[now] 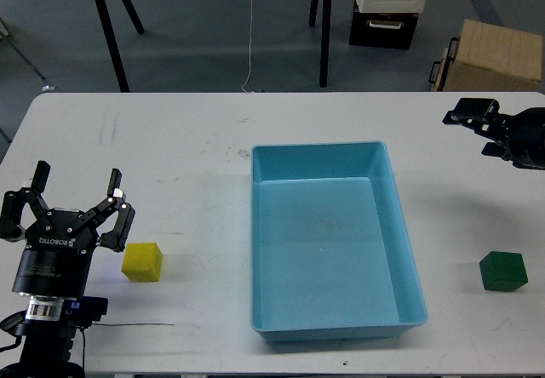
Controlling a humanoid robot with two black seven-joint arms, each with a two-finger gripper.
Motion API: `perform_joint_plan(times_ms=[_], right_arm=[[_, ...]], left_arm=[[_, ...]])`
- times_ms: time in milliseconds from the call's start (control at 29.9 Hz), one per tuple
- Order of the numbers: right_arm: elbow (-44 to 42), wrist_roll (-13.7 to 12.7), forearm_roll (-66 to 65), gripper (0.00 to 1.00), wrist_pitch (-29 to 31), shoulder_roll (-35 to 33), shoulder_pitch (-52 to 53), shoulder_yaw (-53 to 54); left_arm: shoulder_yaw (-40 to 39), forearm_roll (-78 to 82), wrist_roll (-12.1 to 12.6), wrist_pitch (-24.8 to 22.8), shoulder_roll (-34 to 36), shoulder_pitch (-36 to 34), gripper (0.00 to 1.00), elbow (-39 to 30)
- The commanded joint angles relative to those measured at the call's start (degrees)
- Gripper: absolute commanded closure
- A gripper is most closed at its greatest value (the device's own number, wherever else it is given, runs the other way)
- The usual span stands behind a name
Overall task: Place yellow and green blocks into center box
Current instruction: 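Move the right gripper down toward the dark green cube, then close the right gripper on the dark green cube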
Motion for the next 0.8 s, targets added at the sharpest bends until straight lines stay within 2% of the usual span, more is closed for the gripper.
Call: perform_joint_plan(times_ms=[0, 201, 501, 769], right_arm=[[1.41, -0.52, -5.26, 0.0, 3.29, 1.09, 6.83, -10.14], [5.37, -0.87, -16.33, 0.0, 7.96, -4.45, 3.51, -10.85], [8.27, -1.05, -19.07, 0.0, 6.65, -6.56, -5.55, -9.79], [8.45, -1.14, -18.72, 0.0, 4.62, -5.95, -7.49, -9.35]], left_arm=[[0.36, -0.04, -0.1, 0.0, -0.03, -0.19, 0.0, 0.1], [0.44, -0.04, -0.1, 0.0, -0.03, -0.1, 0.0, 0.19], [0.53, 0.05, -0.01, 0.0, -0.56, -0.19, 0.0, 0.8], [0.53, 0.05, -0.01, 0.0, -0.56, -0.01, 0.0, 1.51]])
